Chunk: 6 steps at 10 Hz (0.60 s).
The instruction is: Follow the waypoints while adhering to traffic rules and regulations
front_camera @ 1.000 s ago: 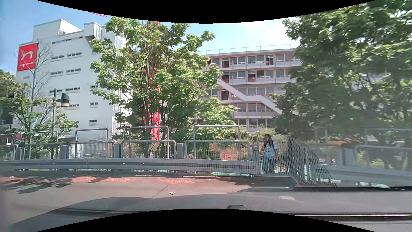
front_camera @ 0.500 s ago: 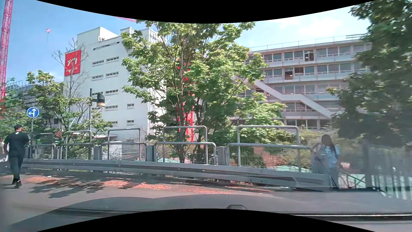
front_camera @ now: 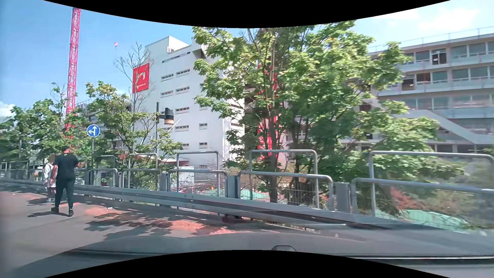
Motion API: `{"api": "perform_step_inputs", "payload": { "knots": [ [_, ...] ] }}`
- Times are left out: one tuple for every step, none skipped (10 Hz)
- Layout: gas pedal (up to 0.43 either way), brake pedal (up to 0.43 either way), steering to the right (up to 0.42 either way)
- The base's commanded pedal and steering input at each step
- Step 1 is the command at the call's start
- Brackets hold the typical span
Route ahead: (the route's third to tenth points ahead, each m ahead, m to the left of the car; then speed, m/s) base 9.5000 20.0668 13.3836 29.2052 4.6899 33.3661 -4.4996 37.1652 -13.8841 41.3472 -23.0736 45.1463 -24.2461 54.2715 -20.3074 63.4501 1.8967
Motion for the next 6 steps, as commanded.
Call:
{"api": "perform_step_inputs", "payload": {
  "knots": [
    [0.0,0.0,-0.835],
    [0.0,0.0,-0.836],
    [0.0,0.0,-0.834],
    [0.0,0.0,-0.828],
    [0.0,0.0,-0.82],
    [0.0,0.0,-0.816]
  ]
}}
